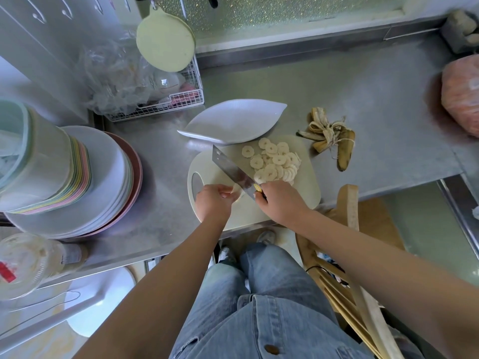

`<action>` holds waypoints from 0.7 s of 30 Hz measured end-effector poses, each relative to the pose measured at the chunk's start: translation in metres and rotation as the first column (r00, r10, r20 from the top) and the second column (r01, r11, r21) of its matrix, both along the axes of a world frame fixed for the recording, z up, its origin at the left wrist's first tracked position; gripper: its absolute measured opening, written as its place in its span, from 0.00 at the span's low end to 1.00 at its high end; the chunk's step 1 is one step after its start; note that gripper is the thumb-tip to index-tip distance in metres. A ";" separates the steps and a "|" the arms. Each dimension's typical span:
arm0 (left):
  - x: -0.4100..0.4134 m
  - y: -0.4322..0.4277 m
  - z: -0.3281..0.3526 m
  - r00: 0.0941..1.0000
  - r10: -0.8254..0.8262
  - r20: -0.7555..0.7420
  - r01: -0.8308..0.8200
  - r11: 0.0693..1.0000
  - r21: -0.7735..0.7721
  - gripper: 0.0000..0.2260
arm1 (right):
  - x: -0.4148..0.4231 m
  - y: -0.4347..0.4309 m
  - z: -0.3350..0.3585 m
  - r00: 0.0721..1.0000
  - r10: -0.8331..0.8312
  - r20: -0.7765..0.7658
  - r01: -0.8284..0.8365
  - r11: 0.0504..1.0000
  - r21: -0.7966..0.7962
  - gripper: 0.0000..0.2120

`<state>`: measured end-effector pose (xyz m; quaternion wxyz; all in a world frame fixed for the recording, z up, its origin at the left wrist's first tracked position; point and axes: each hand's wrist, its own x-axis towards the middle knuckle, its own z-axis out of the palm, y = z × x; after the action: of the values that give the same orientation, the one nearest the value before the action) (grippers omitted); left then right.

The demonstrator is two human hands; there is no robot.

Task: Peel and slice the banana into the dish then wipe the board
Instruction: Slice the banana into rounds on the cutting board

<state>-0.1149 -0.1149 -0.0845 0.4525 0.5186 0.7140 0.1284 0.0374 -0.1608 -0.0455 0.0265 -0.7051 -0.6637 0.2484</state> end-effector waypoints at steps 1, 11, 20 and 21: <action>0.000 0.000 0.000 1.000 -0.002 0.001 0.002 1.000 -0.002 0.10 | 0.000 0.000 -0.002 1.000 0.000 0.001 0.000 1.000 -0.003 0.21; -0.001 0.000 0.001 1.000 -0.004 -0.001 0.004 1.000 -0.007 0.11 | -0.003 -0.005 -0.020 0.999 -0.037 -0.007 0.037 0.999 -0.013 0.22; -0.001 0.000 0.002 0.999 -0.027 -0.025 0.027 1.000 0.005 0.11 | 0.004 0.003 0.002 0.999 -0.004 -0.032 0.005 0.998 0.060 0.18; -0.001 0.000 0.001 0.999 -0.027 -0.023 0.027 1.000 0.005 0.10 | 0.004 0.002 0.002 1.000 0.005 -0.019 -0.004 0.999 0.050 0.19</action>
<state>-0.1163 -0.1148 -0.0833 0.4447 0.5307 0.7118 0.1185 0.0418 -0.1583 -0.0436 0.0500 -0.7002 -0.6710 0.2385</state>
